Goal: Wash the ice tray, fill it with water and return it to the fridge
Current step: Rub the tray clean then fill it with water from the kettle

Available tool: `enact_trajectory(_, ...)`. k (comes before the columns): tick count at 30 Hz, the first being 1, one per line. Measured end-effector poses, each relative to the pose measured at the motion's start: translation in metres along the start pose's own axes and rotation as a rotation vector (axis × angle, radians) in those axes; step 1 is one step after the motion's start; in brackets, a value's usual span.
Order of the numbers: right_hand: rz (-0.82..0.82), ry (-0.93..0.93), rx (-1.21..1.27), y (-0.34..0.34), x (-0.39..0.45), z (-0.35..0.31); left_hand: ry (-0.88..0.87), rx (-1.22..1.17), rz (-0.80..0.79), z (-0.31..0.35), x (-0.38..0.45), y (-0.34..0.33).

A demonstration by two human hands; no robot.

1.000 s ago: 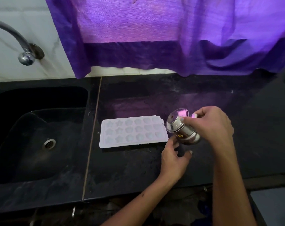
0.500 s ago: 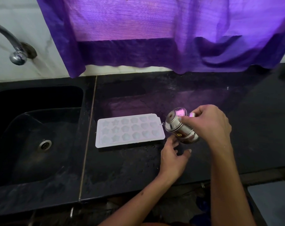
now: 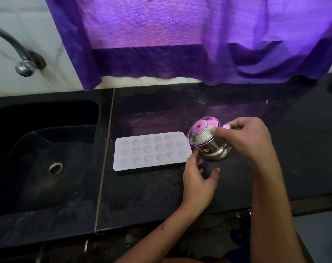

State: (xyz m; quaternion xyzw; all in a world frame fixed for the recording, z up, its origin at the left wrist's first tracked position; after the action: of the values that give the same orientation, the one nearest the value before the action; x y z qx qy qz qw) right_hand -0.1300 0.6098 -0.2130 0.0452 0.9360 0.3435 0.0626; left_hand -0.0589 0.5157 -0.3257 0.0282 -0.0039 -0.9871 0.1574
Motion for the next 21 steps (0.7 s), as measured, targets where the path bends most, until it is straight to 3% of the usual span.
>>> enact_trajectory(21, -0.014, 0.085, -0.188, -0.024, -0.016, -0.023, 0.062, 0.033, -0.022, -0.008, -0.001, 0.015)
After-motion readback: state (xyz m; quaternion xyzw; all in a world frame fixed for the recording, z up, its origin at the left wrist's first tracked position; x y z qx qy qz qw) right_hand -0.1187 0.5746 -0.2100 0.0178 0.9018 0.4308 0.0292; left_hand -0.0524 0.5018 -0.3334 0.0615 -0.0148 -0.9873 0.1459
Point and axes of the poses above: each hand's wrist, its own x-axis towards the middle knuckle, its own y-axis out of the back of the hand, z = x × y, the point moved 3 cm from there along x, towards the middle knuckle, and after that the axes turned 1 degree about -y, right-handed, at the moved point
